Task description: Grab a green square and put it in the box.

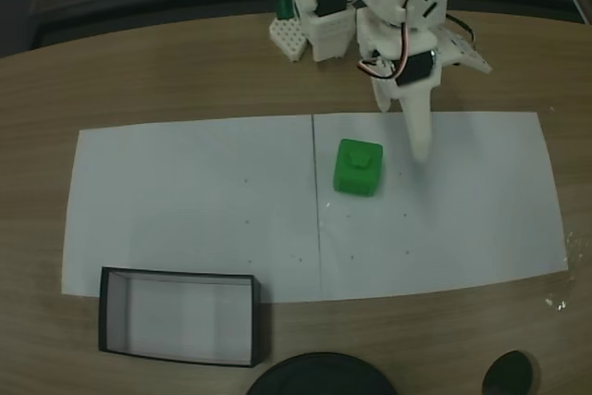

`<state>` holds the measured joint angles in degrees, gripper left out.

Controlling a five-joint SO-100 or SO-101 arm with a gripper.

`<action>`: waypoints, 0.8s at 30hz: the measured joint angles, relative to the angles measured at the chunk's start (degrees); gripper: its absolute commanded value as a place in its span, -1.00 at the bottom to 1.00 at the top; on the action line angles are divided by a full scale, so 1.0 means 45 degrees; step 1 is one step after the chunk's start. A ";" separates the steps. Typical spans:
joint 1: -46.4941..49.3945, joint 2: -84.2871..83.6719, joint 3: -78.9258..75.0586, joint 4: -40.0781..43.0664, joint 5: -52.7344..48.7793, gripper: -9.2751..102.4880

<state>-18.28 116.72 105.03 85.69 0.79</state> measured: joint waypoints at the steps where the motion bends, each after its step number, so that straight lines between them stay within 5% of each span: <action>1: -0.0059 -0.0781 -0.0020 0.0000 0.0000 -0.11; 8: 0.0605 -0.3867 -0.0020 -0.0078 -0.0137 -0.09; 24: 0.2207 -0.4258 0.0430 -0.0156 -0.0137 -0.09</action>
<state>-8.35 97.56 106.96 84.99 0.18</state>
